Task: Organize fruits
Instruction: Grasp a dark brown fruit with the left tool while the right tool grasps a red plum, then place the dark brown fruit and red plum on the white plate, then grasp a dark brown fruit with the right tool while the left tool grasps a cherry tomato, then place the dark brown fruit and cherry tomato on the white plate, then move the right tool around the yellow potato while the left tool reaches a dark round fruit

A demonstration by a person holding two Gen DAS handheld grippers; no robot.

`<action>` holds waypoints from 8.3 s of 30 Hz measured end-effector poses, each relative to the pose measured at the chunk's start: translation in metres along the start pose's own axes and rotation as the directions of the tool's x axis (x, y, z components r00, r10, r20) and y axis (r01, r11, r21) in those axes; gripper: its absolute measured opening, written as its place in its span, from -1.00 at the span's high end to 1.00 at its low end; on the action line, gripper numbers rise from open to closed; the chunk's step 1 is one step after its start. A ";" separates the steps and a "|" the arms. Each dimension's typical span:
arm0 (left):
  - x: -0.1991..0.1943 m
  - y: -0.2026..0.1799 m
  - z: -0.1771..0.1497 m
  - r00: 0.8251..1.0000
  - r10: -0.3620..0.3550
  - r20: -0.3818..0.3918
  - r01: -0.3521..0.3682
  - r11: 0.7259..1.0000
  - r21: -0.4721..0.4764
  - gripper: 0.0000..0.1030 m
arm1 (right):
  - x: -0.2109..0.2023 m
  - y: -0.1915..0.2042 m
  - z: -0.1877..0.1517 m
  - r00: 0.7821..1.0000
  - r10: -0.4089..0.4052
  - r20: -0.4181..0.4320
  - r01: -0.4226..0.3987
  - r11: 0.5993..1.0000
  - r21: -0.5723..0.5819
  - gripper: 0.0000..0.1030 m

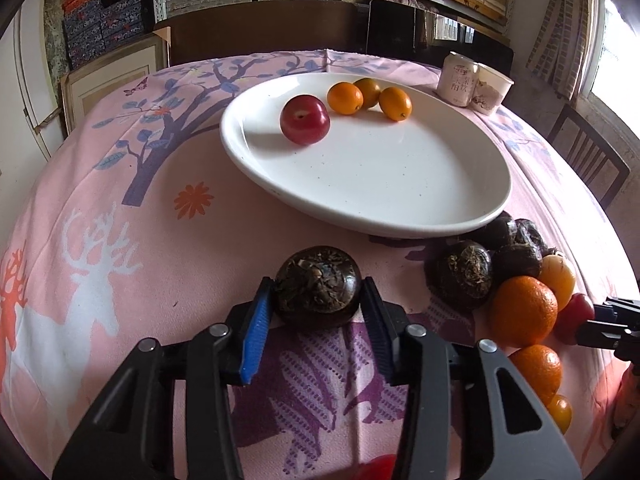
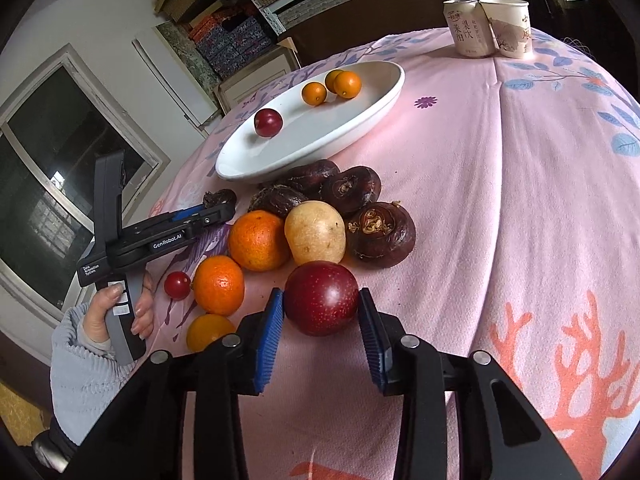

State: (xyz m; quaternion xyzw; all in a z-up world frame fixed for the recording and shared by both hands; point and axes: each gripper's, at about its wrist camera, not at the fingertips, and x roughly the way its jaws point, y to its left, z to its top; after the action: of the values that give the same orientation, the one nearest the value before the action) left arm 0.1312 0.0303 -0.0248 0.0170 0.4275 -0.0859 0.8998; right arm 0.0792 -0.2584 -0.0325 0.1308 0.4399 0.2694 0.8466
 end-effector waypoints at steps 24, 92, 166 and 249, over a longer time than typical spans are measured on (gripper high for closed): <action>-0.005 -0.026 0.067 0.995 -0.004 0.105 -0.001 0.999 0.048 0.10 | 0.033 0.030 0.116 0.985 -0.078 0.154 0.089 0.994 -0.060 0.26; -0.060 -0.021 -0.069 0.999 -0.004 -0.038 0.008 0.995 0.104 -0.90 | 0.013 -0.030 0.042 0.934 -0.351 0.068 0.356 0.929 -0.097 0.16; -0.034 -0.027 0.006 0.979 0.144 0.146 -0.160 0.981 0.105 -0.90 | 0.031 0.016 0.037 0.963 -0.262 0.061 0.269 0.952 -0.148 -0.64; -0.009 -0.036 0.000 0.984 0.163 0.078 -0.174 0.969 0.173 -0.91 | 0.022 -0.045 0.066 0.917 -0.388 0.090 0.392 0.919 -0.043 -0.01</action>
State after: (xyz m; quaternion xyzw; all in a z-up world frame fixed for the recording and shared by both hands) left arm 0.1190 -0.0038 -0.0161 0.1313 0.3862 -0.0477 0.9118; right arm 0.1583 -0.2819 -0.0300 0.0258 0.4147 0.1029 0.9037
